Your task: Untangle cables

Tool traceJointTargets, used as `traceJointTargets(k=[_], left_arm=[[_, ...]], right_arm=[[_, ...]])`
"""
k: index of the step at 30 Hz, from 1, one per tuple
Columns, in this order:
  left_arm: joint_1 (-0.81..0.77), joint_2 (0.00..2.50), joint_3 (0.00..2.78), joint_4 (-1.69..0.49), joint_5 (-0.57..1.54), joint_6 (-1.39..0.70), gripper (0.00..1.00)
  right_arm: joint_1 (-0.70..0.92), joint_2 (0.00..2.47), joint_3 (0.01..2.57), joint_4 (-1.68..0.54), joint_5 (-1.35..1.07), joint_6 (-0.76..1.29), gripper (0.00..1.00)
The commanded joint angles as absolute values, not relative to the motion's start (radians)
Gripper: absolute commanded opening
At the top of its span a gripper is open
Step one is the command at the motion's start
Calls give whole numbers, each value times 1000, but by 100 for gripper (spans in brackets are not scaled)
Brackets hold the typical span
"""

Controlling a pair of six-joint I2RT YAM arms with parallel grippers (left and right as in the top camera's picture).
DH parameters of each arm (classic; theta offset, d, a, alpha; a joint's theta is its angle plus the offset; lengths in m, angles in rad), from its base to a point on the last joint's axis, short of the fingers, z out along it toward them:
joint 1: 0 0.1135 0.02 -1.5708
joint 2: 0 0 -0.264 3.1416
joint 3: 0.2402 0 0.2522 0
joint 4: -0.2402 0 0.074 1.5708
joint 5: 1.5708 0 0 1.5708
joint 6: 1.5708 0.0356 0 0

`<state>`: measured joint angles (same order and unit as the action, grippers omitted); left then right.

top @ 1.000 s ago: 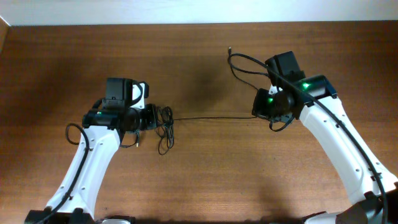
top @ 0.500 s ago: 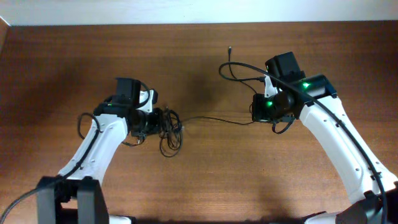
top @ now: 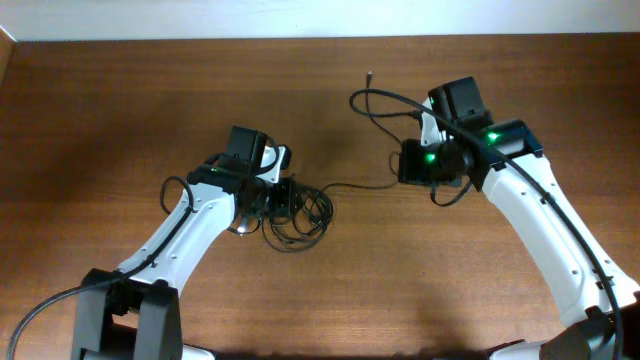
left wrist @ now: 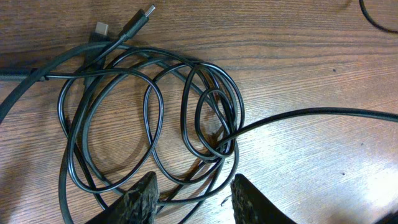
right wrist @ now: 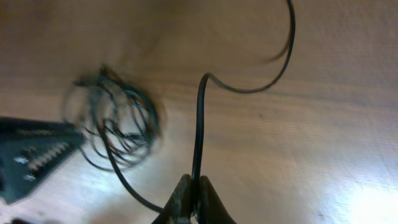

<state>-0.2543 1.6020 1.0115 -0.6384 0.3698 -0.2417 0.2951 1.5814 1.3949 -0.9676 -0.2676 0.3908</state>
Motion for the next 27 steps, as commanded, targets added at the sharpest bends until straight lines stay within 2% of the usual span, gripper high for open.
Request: traceJointTargets(k=[1,3,5,7,10,16,18,21,22,23,27], left_arm=[[-255,1633,1014,-636,379,-262,38],[-256,1658,1014,-641,379,-282,40],[-255,1705,1014,-640,382,-292,30],[-255,1720,1014,-627,390,-292,26],[-255,1721,1014,-550,460,-316,30],[-255,1729,1014,-535,448,-355,26],[-255,1766,1014,-509,449,-356,20],[-255,1799,1014,-454,450,-413,18],[-254,1799,1014,-440,450,-416,7],[-253,1799,1015,-428,472,-416,0],[-252,1799,1018,-427,598,-415,0]], right_arm=[[279,1587,1401,-904,-321,476,4],[264,1596,1401,-892,-310,507,4],[258,1621,1401,-912,-273,506,4],[258,1639,1401,-928,-257,506,4],[258,1667,1401,-927,-257,506,4],[253,1674,1401,-928,-257,506,4],[253,1674,1401,-928,-257,506,4],[253,1674,1401,-929,-257,506,4],[253,1674,1401,-931,-257,505,4],[253,1674,1401,-931,-248,502,4],[253,1676,1401,-939,-129,502,4]])
